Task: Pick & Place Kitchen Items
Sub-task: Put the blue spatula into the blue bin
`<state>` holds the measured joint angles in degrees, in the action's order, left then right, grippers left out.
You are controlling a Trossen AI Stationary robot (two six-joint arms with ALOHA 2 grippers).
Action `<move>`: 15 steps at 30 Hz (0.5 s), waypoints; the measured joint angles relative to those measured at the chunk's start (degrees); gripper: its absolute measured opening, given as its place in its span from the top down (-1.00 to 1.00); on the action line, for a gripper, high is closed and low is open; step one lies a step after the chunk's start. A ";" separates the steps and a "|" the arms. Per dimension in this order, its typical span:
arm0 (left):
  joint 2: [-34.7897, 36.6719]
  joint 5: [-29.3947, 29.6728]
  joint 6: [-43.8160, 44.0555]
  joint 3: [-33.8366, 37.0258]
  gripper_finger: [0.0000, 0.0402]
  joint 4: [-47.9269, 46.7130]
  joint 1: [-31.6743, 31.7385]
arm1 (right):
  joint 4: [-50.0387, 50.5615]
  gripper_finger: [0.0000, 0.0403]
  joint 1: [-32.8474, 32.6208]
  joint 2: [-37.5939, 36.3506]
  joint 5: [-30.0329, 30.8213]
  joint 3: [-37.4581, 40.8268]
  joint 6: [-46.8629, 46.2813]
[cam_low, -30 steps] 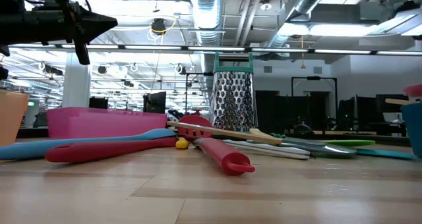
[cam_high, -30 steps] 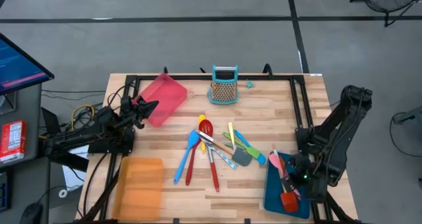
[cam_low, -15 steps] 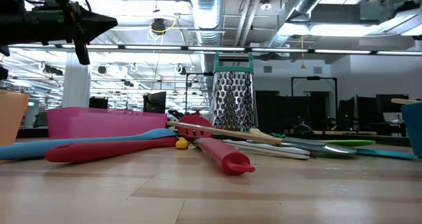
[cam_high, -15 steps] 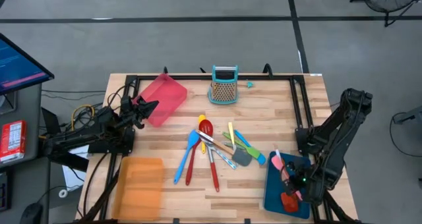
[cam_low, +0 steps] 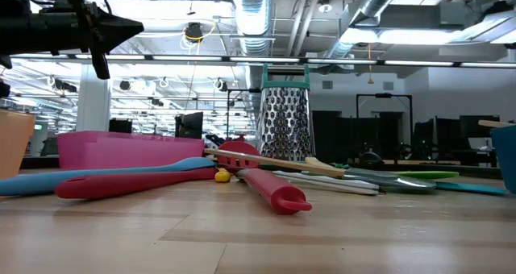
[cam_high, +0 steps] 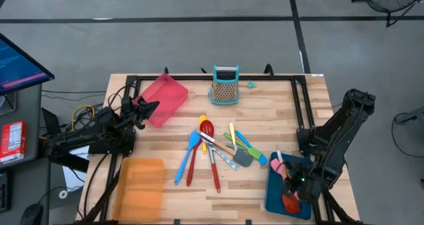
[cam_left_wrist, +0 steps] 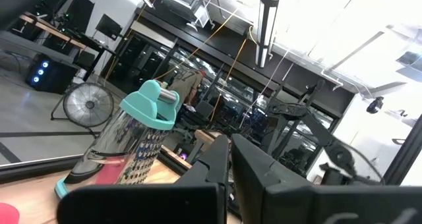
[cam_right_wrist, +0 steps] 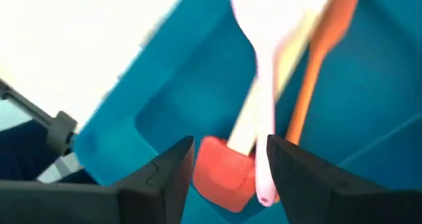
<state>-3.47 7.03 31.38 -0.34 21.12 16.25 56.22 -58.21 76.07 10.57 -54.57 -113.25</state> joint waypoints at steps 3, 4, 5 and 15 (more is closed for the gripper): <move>-0.01 -0.01 0.00 -0.01 0.99 0.00 0.00 | 5.46 0.05 5.53 0.00 0.00 -5.17 9.95; 0.00 -0.01 0.00 0.00 0.99 0.00 0.00 | 7.11 0.06 7.85 0.00 0.00 -6.67 13.39; -0.01 -0.01 0.00 0.00 0.99 0.00 0.00 | 8.63 0.07 10.30 0.00 0.02 -8.12 16.71; -0.01 0.00 0.00 0.00 0.99 -0.01 0.00 | 13.06 0.16 35.96 2.04 1.53 -11.30 42.02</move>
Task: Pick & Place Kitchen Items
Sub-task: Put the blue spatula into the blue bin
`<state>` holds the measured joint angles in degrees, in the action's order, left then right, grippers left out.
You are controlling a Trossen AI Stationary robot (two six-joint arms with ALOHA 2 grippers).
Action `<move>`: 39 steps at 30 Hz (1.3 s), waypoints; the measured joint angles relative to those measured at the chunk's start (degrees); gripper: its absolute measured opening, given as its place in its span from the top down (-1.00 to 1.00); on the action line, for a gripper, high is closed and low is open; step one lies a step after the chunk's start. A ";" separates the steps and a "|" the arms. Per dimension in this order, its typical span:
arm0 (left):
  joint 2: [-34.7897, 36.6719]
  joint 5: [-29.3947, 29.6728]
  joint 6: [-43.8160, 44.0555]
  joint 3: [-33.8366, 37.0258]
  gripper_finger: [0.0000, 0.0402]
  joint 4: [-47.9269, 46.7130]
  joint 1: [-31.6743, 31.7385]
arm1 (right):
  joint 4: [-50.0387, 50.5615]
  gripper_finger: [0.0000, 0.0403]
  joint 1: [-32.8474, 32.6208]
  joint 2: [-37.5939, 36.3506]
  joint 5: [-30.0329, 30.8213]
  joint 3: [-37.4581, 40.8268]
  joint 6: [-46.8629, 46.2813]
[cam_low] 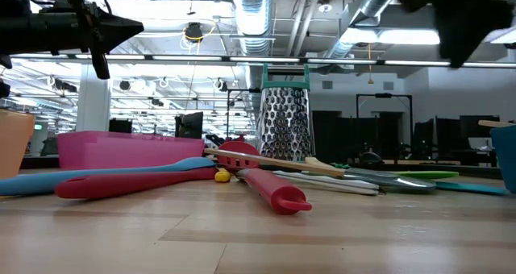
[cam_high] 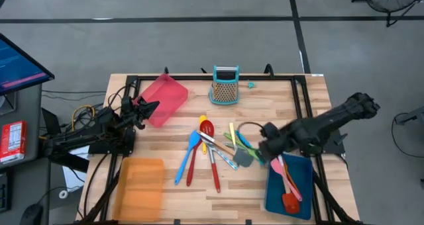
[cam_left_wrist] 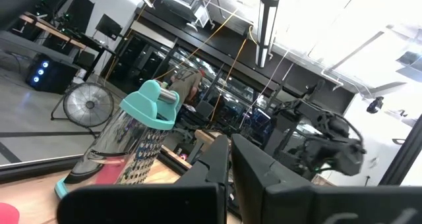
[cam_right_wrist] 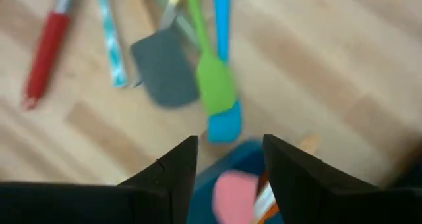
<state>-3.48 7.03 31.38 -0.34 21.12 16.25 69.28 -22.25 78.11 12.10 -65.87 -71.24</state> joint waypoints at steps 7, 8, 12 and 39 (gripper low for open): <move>0.01 -0.01 0.00 0.00 0.99 -0.01 0.00 | -5.05 -0.05 12.38 9.61 -1.40 0.02 16.20; 0.00 -0.01 0.00 0.00 0.99 -0.01 0.00 | -6.43 -0.10 13.74 11.28 -2.05 0.02 18.22; -0.01 0.00 0.00 0.00 0.99 0.01 0.00 | -12.57 -0.24 17.24 17.57 -6.20 0.02 25.77; -0.01 0.00 0.00 0.00 0.99 0.01 0.00 | -20.43 -0.27 21.65 24.13 -5.70 0.11 36.53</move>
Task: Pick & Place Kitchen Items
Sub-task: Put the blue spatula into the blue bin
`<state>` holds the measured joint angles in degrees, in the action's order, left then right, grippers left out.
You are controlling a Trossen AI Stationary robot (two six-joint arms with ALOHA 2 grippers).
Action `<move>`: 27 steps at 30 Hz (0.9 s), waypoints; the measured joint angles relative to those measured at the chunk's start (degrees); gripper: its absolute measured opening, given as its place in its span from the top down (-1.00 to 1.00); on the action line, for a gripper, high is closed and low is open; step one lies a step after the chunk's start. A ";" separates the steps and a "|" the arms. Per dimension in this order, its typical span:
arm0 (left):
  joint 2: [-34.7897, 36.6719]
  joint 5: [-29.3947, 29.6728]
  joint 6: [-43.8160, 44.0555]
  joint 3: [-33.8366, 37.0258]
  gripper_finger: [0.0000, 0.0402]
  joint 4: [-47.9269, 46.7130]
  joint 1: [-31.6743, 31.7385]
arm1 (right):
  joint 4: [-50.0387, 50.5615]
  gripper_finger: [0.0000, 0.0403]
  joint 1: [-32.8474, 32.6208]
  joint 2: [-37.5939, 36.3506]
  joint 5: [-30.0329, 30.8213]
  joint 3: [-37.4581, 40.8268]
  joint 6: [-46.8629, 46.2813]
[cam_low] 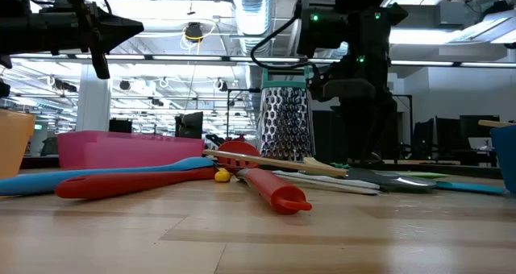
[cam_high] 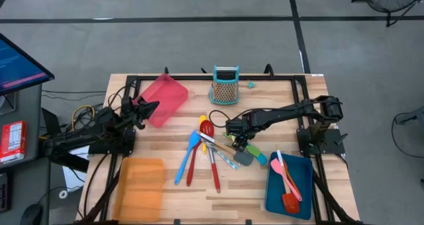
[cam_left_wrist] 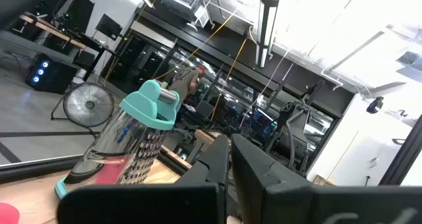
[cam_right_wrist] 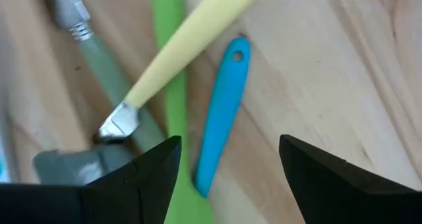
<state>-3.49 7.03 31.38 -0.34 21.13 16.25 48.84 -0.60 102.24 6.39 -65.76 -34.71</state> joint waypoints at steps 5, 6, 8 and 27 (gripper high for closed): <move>0.00 0.00 0.00 0.00 0.99 0.00 0.00 | -0.92 -0.27 0.58 1.23 0.52 0.23 0.32; 0.00 0.00 0.00 0.00 0.99 0.02 0.00 | -1.30 -0.27 0.66 1.76 0.42 0.41 0.36; 0.01 0.00 0.00 0.00 0.99 0.01 0.00 | -1.19 -0.27 0.93 2.60 0.02 0.48 0.67; 0.02 0.00 0.00 0.00 0.99 0.02 0.00 | -4.31 -0.27 2.27 4.48 0.08 0.59 0.34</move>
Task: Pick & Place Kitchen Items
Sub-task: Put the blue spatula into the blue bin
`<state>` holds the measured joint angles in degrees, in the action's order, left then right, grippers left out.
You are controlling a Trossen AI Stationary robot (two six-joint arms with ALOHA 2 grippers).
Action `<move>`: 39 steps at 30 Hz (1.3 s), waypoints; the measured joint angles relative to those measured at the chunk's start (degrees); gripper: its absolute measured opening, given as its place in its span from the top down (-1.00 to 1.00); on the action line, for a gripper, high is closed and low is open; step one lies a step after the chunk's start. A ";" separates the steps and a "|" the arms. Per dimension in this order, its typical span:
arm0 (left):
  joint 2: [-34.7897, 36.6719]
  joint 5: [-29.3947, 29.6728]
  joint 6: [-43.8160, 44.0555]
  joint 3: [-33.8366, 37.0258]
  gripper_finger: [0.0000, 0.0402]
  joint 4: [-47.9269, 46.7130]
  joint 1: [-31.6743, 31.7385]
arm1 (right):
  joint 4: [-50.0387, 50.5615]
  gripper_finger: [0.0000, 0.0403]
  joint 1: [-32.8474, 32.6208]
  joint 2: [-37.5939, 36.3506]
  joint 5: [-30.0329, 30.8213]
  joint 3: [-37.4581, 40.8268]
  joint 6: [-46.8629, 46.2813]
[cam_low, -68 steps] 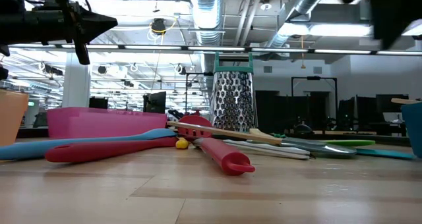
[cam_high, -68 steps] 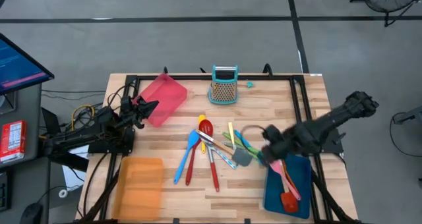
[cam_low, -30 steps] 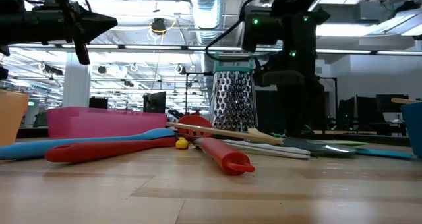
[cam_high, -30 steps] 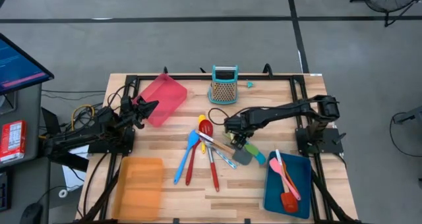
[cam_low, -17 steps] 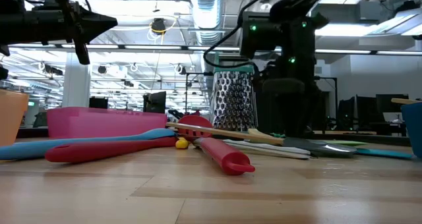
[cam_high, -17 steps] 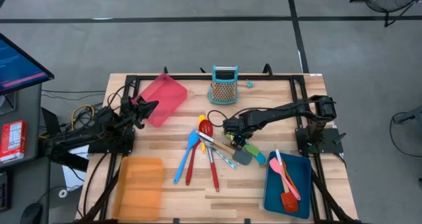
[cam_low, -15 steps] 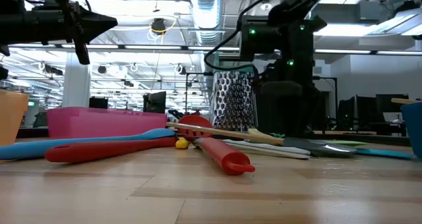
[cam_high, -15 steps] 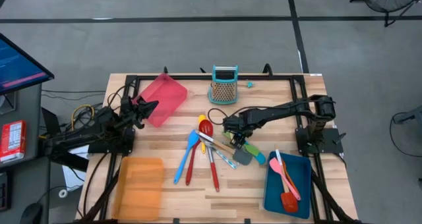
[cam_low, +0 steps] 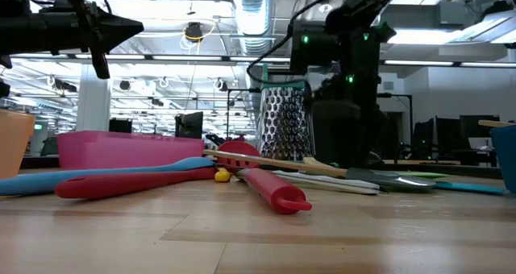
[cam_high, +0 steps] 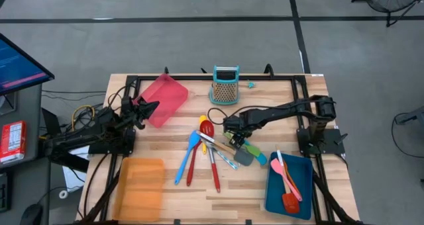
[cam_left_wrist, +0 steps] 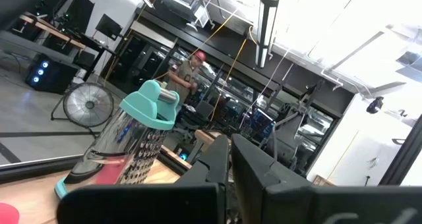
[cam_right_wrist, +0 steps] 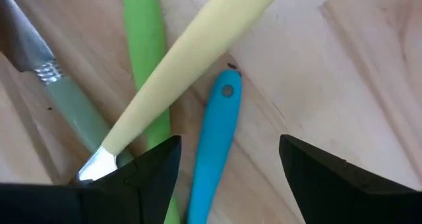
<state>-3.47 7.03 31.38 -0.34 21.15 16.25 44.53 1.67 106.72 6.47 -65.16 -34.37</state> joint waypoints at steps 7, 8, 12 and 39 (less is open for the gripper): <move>-0.02 0.00 0.00 0.00 0.99 -0.02 0.00 | -0.16 -0.26 -0.29 3.31 -2.42 -0.31 0.75; -0.02 0.00 0.00 0.00 0.99 -0.02 0.00 | 0.01 -0.24 -0.33 3.34 -2.37 -0.31 0.70; -0.02 0.00 0.00 0.00 0.99 -0.02 0.00 | 0.40 0.02 -0.37 3.20 -2.83 -0.30 0.69; -0.02 0.00 0.00 0.00 0.99 0.11 0.00 | -0.80 0.75 5.34 -7.34 0.15 0.37 3.30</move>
<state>-3.49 7.03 31.38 -0.34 21.26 16.25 43.73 7.01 99.38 6.62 -64.79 -31.07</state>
